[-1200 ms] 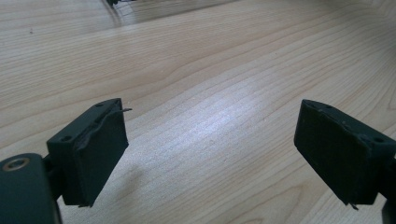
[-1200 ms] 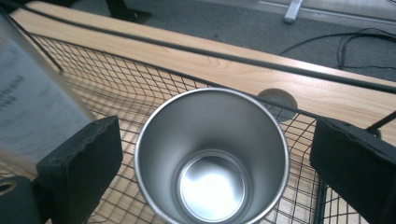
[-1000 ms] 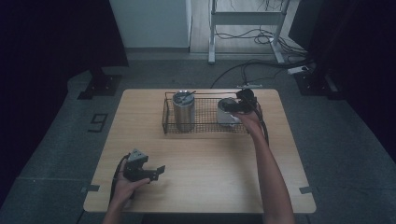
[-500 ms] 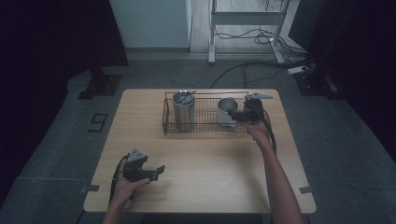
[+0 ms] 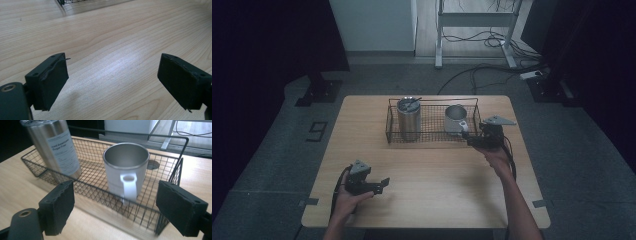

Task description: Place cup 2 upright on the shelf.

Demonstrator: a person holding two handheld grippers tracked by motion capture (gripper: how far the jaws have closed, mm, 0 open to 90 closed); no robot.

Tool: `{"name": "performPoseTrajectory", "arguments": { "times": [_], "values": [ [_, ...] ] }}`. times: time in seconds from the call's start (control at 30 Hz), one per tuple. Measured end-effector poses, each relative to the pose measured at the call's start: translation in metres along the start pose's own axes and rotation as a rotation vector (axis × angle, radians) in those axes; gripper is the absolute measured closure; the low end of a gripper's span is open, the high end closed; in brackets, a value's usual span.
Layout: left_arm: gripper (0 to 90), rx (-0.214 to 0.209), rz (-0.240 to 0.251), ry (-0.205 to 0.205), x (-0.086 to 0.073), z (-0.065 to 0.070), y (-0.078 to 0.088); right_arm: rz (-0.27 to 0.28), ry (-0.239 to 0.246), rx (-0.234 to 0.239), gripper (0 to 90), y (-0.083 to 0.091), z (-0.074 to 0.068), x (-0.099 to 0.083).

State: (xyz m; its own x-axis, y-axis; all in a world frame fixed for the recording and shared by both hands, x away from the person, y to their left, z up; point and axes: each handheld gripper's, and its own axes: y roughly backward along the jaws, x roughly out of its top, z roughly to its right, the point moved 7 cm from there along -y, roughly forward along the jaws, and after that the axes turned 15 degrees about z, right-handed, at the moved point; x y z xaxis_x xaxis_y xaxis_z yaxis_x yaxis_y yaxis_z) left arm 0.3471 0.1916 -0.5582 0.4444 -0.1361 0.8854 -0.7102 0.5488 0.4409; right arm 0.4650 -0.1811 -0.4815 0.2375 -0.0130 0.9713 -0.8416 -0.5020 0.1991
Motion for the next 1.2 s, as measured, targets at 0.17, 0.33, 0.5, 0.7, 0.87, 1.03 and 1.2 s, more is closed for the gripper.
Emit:
{"name": "performPoseTrajectory", "arguments": {
  "times": [0.17, 0.33, 0.5, 0.7, 0.87, 1.03, 1.2],
  "values": [
    [9.7, 0.001, -0.005, -0.005, -0.001, 0.000, -0.001, -0.003, -0.005, -0.001, 16.4, 0.020, -0.001, -0.014],
    [9.7, 0.003, -0.006, 0.000, -0.001, 0.000, -0.001, 0.003, -0.019, -0.008, 17.5, 0.038, 0.000, -0.030],
    [9.7, 0.004, -0.011, -0.004, -0.003, 0.000, -0.002, -0.017, -0.032, -0.011, 18.2, 0.054, 0.001, -0.051],
    [9.7, 0.004, -0.016, -0.007, -0.004, 0.000, -0.003, -0.054, -0.041, -0.018, 18.6, 0.068, 0.002, -0.076],
    [9.7, 0.005, -0.021, -0.010, -0.005, 0.001, -0.004, -0.082, -0.050, -0.020, 18.9, 0.076, 0.002, -0.095],
    [9.7, 0.007, -0.026, -0.013, -0.006, 0.002, -0.005, -0.104, -0.054, -0.023, 19.6, 0.078, 0.003, -0.107],
    [9.7, 0.005, -0.021, -0.014, -0.005, 0.002, -0.004, -0.118, -0.049, -0.019, 19.6, 0.077, 0.000, -0.113]
  ]
}}
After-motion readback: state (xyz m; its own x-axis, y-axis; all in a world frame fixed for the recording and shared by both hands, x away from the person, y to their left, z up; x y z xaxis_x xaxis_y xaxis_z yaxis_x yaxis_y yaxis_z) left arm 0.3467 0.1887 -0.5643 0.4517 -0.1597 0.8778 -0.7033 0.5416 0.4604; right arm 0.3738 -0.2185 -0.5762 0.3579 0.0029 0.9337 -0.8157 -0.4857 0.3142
